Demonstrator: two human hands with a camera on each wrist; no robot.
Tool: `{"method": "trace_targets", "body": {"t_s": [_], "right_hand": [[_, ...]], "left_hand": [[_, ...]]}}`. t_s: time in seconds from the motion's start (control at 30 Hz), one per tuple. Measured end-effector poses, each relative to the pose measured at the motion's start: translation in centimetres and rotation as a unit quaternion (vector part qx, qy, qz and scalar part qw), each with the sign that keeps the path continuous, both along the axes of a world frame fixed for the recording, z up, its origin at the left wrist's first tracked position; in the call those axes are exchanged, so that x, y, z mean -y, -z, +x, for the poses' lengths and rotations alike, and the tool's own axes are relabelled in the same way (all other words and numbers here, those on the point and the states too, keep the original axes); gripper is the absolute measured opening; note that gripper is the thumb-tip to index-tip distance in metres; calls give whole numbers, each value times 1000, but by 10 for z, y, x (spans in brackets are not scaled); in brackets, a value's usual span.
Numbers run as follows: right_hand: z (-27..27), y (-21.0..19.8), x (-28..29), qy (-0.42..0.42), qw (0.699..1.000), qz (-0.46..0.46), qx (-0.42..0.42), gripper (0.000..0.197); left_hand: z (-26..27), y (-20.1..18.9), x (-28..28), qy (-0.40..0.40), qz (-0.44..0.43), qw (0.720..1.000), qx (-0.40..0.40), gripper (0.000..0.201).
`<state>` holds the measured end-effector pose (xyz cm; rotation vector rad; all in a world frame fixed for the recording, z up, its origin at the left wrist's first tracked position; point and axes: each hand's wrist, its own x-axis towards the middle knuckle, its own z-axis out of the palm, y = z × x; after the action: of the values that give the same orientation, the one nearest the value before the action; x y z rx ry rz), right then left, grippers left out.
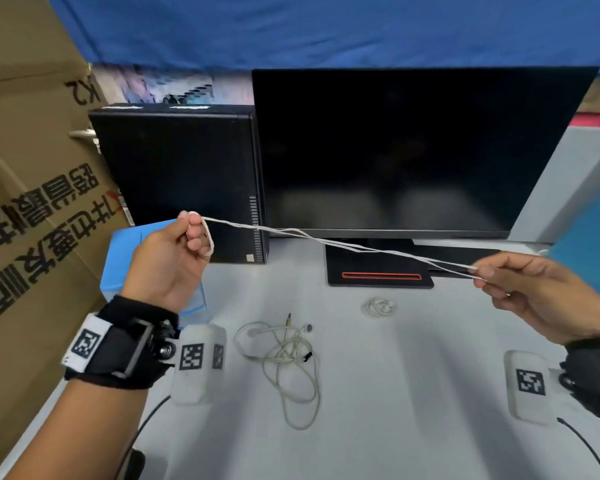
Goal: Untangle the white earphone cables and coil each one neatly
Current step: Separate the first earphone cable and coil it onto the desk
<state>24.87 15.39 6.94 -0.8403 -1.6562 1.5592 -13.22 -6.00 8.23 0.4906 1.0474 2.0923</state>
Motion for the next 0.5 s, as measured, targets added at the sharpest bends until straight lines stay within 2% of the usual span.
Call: {"method": "trace_targets", "body": {"t_s": [0.2,0.27,0.33,0.43,0.5], "right_hand": [[14,-5,-8,41,999,-13,-26,21],[19,-6,-11,47,998,-10,-37,9],[22,-5,-14,55,998,-8,-39,8],[26,-3,-17,59,998,-2,-39,24],[29,-2,-20,67,997,1,-39,17]], "left_hand": [[-3,-8,10,35,-76,978,-190,32],[-2,-8,11,34,-85,972,-218,34],[-2,-10,12,32,-95,966,-237,35],[-1,-11,12,28,-108,959,-262,34],[1,-11,11,26,-116,953,-280,34]]}}
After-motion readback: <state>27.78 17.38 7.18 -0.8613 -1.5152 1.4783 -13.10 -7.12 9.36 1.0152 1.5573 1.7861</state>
